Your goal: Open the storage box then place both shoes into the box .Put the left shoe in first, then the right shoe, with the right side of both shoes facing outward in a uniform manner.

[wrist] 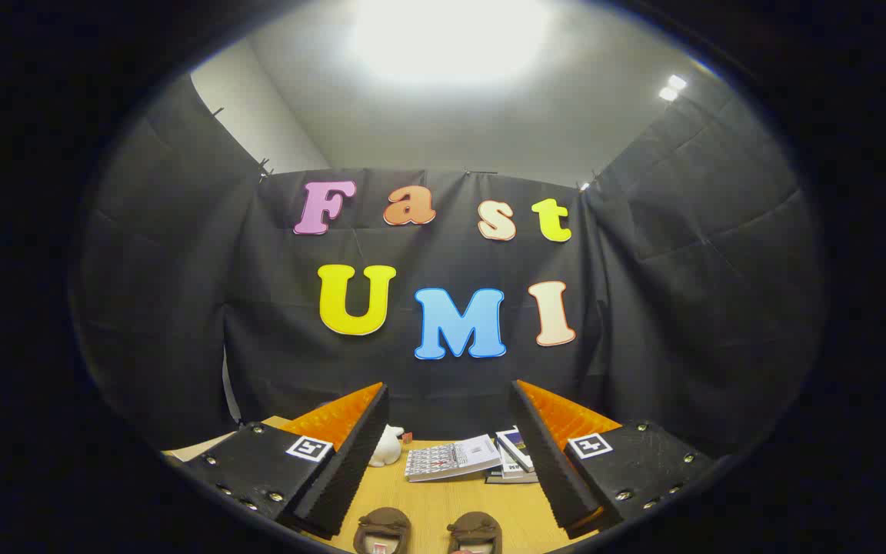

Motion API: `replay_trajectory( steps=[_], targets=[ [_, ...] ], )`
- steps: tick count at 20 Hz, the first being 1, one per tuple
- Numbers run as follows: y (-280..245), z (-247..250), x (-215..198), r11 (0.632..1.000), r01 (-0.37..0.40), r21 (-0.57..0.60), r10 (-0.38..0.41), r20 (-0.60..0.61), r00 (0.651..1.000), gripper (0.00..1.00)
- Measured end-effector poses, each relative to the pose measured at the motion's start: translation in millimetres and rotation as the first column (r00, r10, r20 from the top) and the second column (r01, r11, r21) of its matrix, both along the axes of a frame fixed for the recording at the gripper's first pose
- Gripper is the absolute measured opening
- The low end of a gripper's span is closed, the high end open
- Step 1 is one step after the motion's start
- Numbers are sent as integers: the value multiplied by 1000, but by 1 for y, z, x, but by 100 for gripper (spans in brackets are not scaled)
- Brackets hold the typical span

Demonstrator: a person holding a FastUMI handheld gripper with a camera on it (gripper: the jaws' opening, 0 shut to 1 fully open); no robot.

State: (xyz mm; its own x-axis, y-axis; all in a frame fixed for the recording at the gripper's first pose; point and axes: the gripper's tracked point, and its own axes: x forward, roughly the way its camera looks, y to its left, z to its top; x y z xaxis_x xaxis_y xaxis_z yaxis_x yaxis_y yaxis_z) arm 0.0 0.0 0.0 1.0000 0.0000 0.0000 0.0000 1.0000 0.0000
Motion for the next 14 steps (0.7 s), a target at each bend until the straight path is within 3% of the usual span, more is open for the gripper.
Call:
replay_trajectory(
  steps=[14],
  targets=[
    [16,-8,-8,999,-36,-34,35,-27,999,96]
  ],
)
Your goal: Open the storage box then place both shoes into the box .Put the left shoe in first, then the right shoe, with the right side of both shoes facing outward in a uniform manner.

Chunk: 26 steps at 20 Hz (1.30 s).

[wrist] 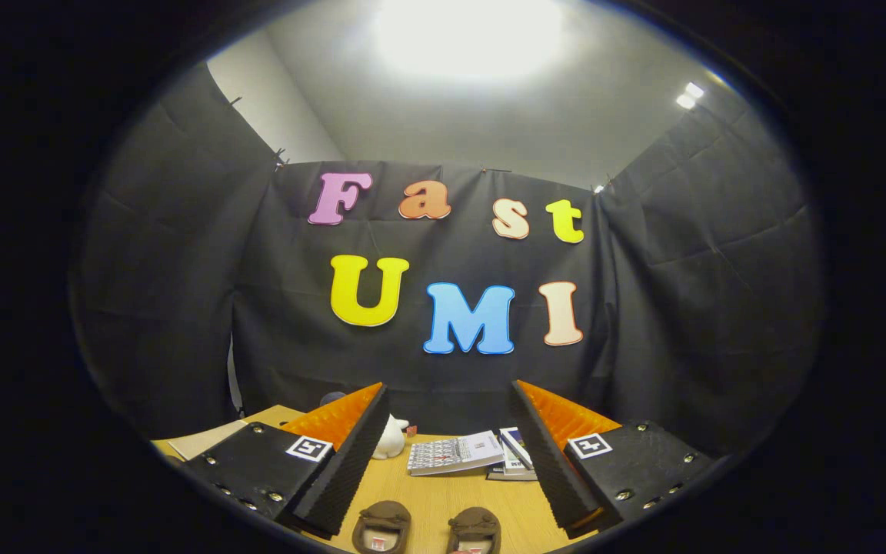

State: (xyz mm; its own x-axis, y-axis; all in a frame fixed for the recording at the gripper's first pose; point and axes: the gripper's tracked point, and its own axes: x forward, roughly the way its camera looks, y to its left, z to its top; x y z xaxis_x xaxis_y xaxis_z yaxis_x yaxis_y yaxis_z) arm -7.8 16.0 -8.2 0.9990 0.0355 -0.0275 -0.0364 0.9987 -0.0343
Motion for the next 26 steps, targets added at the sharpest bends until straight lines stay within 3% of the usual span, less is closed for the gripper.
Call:
replay_trajectory(
  steps=[6,14,18,22,26],
  targets=[
    [2,-7,1,999,-7,36,8,-8,1000,96],
    [30,-47,-1,971,-61,232,93,-129,987,96],
    [53,-79,-4,925,-93,369,182,-214,960,97],
    [71,-113,-3,873,-73,482,241,-296,924,98],
    [93,-145,-8,776,-20,631,324,-371,871,97]
  ],
)
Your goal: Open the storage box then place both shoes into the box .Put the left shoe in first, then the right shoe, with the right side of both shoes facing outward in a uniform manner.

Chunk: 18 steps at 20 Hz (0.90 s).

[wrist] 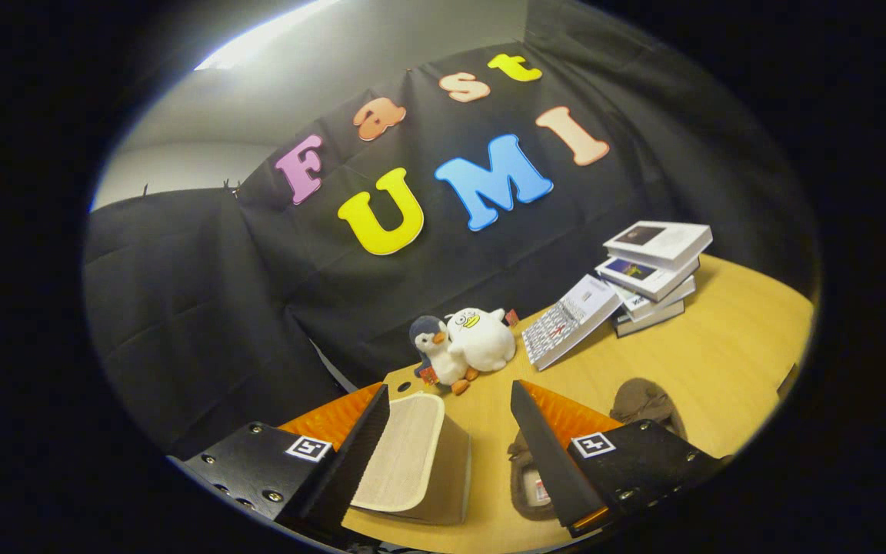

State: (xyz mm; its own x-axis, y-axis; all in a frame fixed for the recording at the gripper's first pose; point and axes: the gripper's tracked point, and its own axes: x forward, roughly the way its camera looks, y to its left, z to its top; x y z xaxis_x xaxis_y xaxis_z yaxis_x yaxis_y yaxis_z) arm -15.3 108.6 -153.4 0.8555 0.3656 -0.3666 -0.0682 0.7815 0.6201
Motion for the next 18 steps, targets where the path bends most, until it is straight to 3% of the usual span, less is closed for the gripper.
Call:
replay_trajectory(
  steps=[2,7,13,18],
  targets=[
    [16,-11,-4,993,-20,114,27,-62,998,96],
    [42,-50,-7,967,-30,255,85,-208,974,96],
    [74,-75,-22,876,-8,482,192,-332,923,96],
    [109,-97,-33,819,-6,573,288,-402,869,96]
  ],
)
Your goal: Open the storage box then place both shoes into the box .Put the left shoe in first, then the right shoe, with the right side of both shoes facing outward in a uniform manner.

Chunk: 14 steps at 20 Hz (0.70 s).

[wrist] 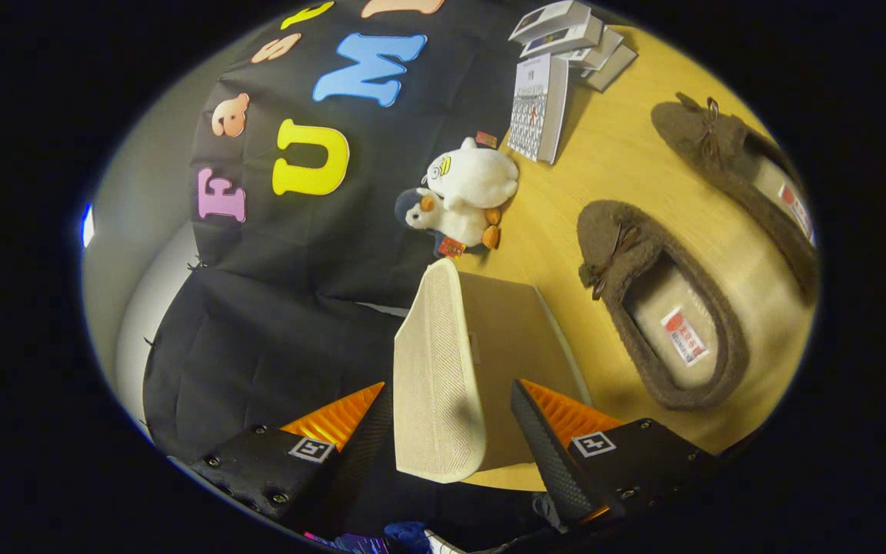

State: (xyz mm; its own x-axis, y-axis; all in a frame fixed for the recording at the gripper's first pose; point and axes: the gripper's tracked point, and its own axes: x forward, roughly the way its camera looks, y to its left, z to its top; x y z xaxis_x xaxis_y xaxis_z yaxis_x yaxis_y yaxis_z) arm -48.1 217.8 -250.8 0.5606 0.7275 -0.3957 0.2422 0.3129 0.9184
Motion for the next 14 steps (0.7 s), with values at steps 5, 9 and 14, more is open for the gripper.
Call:
replay_trajectory(
  steps=[5,9,14],
  targets=[
    [19,-10,-7,997,-50,54,53,-50,997,88],
    [24,-14,-5,996,-48,72,52,-57,997,71],
    [25,-8,7,996,-25,83,27,-25,999,20]
  ],
)
